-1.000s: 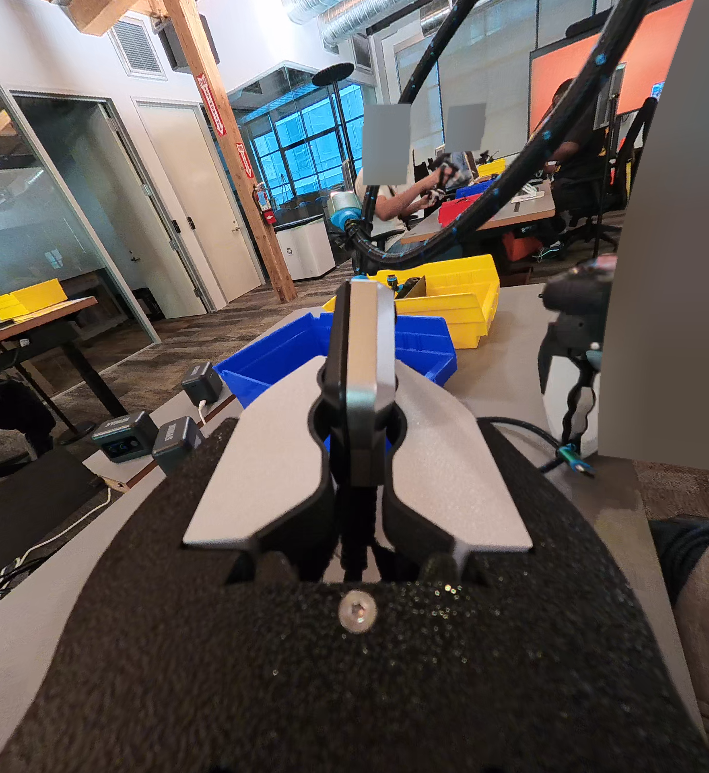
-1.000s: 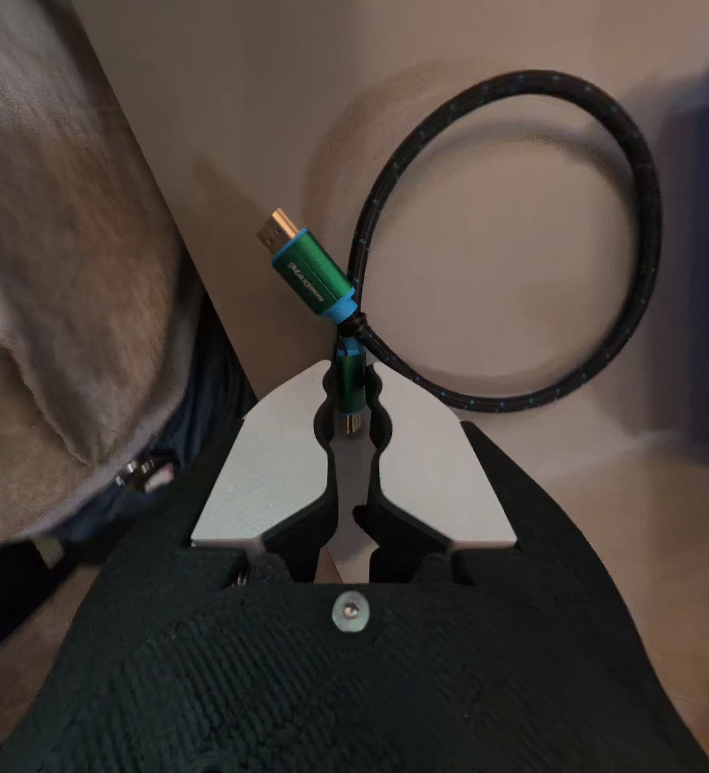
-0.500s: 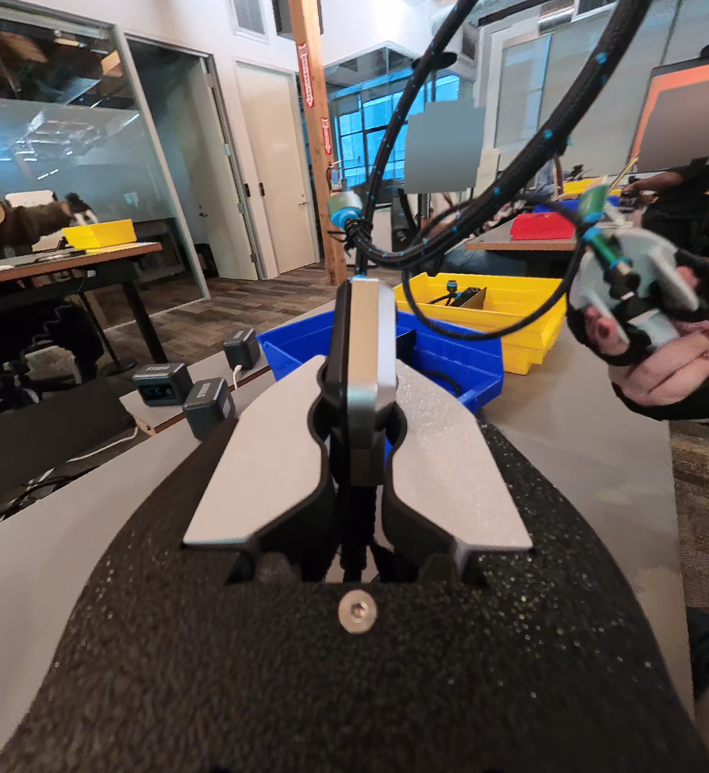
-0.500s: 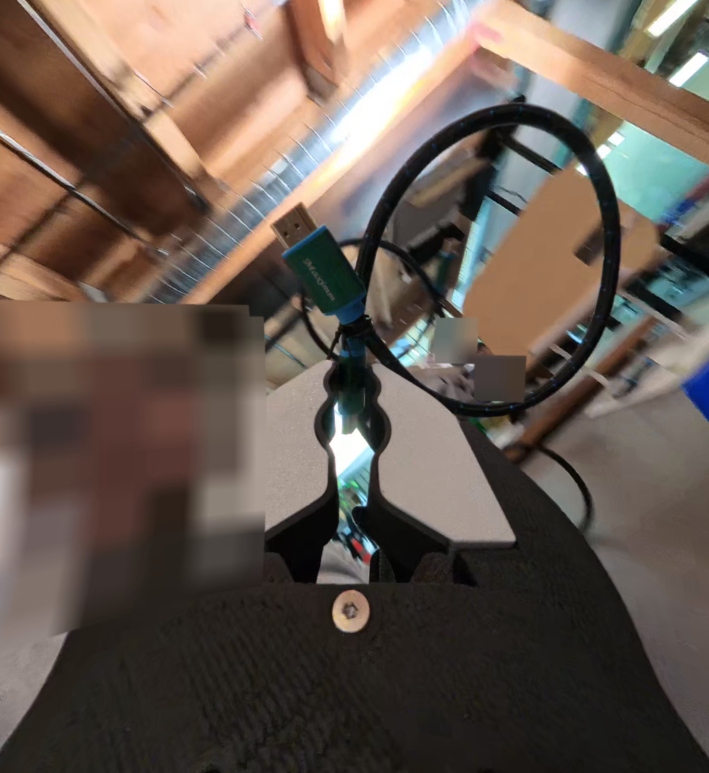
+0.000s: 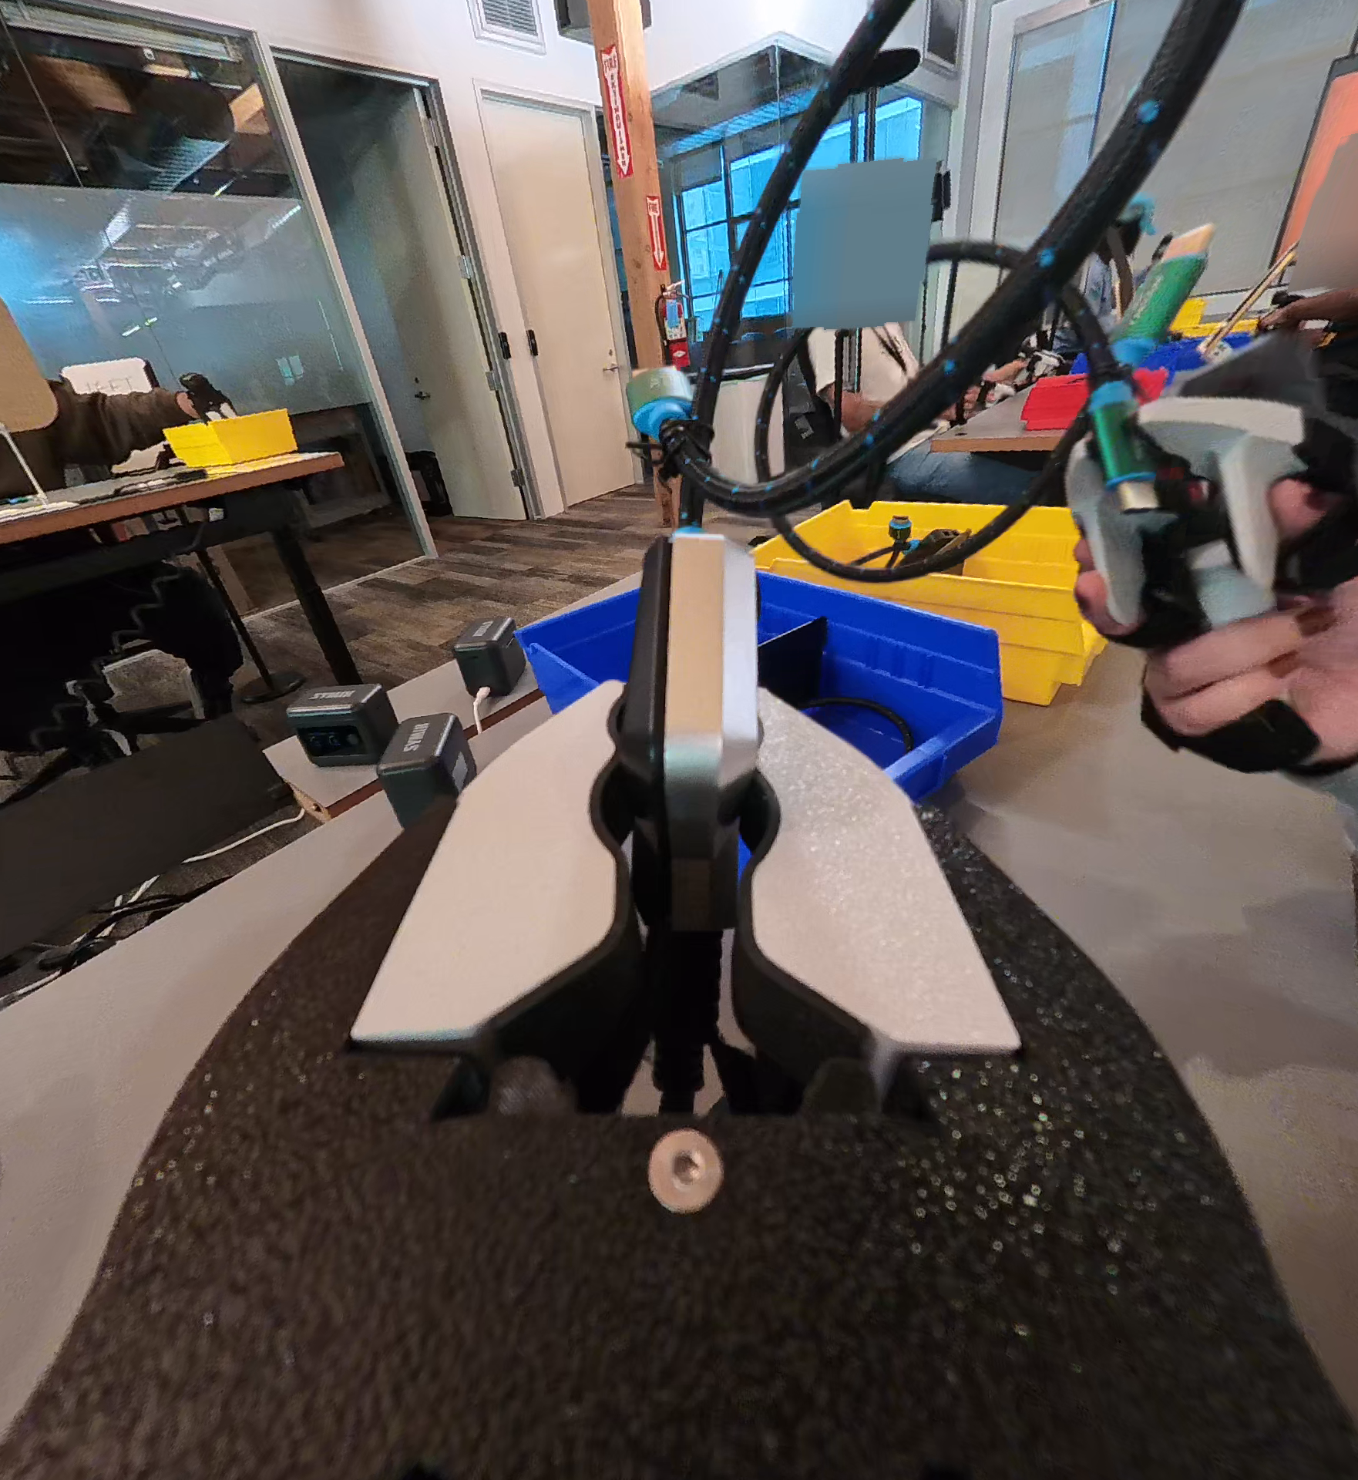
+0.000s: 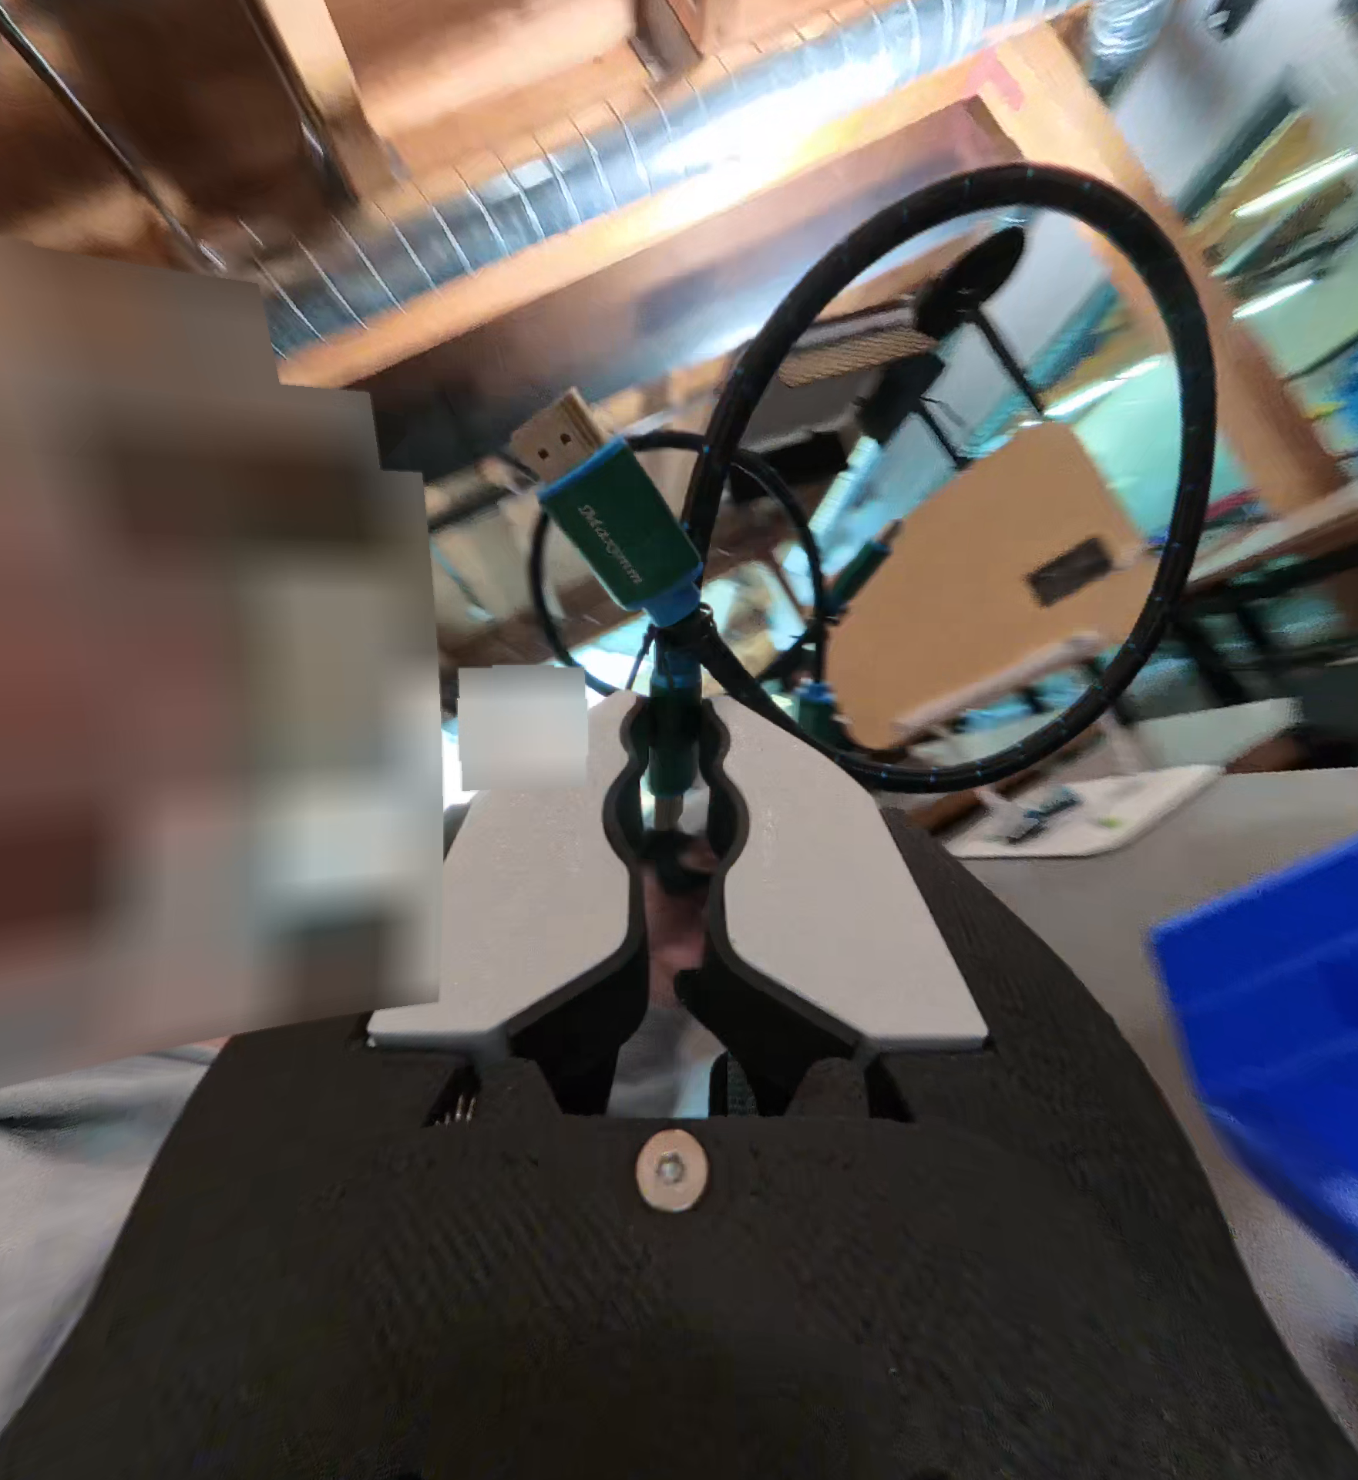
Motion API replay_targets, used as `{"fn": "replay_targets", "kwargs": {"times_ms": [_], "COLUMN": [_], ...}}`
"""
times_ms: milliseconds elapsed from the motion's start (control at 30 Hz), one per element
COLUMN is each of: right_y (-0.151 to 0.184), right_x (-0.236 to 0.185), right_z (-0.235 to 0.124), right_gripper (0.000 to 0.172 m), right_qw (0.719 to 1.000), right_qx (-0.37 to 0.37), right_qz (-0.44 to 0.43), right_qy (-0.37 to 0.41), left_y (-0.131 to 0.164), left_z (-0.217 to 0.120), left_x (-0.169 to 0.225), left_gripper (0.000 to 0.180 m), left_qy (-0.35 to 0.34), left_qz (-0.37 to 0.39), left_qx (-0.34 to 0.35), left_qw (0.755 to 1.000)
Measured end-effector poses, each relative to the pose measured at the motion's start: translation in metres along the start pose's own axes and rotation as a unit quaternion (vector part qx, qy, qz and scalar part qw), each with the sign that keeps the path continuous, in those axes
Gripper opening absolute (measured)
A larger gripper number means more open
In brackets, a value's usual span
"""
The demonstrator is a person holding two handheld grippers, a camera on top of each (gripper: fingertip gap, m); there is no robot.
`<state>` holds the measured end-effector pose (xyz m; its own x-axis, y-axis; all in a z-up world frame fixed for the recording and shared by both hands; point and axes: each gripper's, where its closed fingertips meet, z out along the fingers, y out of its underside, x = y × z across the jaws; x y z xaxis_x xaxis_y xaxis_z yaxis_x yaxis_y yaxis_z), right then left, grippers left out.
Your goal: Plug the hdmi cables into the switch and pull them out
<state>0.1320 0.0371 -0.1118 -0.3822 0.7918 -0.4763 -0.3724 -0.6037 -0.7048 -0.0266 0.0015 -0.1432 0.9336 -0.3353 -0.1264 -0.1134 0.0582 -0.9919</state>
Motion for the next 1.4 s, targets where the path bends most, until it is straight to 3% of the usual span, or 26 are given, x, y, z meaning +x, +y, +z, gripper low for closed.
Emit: {"fn": "replay_targets", "kwargs": {"times_ms": [33,233,500,767,867,1000,1167,1267,1400], "right_y": [0.001,-0.001,-0.004,-0.018,-0.011,0.004,-0.013,-0.018,0.013], "right_x": [0.005,0.022,0.017,0.002,0.010,0.027,0.009,-0.012,-0.043], "right_z": [0.000,0.000,0.006,0.018,0.019,0.017,0.033,0.049,0.079], "right_gripper": [0.010,0.011,0.011,0.011,0.011,0.011,0.011,0.011,0.011], "right_qw": [0.998,0.935,0.879,0.727,0.696,0.679,0.660,0.697,0.771], "right_qx": [-0.019,-0.102,-0.121,-0.158,-0.189,-0.227,-0.190,-0.175,-0.194], "right_qz": [-0.044,-0.286,-0.403,-0.606,-0.632,-0.637,-0.662,-0.636,-0.571], "right_qy": [0.034,0.183,0.222,0.280,0.285,0.287,0.300,0.280,0.204], "left_y": [0.002,0.009,0.013,0.018,0.017,0.013,0.023,0.033,0.042], "left_z": [0.000,0.004,0.005,0.006,0.001,-0.010,-0.012,-0.010,-0.003], "left_x": [0.000,0.004,0.001,-0.003,-0.007,-0.012,-0.026,-0.032,-0.034], "left_gripper": [0.022,0.022,0.022,0.022,0.022,0.022,0.022,0.022,0.022], "left_qy": [-0.002,-0.008,-0.024,-0.043,-0.045,-0.042,-0.102,-0.135,-0.158], "left_qz": [0.005,0.035,0.038,0.055,0.043,0.044,0.081,0.119,0.148], "left_qx": [-0.005,-0.027,-0.049,-0.063,-0.055,-0.030,-0.075,-0.113,-0.148], "left_qw": [1.000,0.999,0.998,0.996,0.997,0.998,0.989,0.977,0.965]}}
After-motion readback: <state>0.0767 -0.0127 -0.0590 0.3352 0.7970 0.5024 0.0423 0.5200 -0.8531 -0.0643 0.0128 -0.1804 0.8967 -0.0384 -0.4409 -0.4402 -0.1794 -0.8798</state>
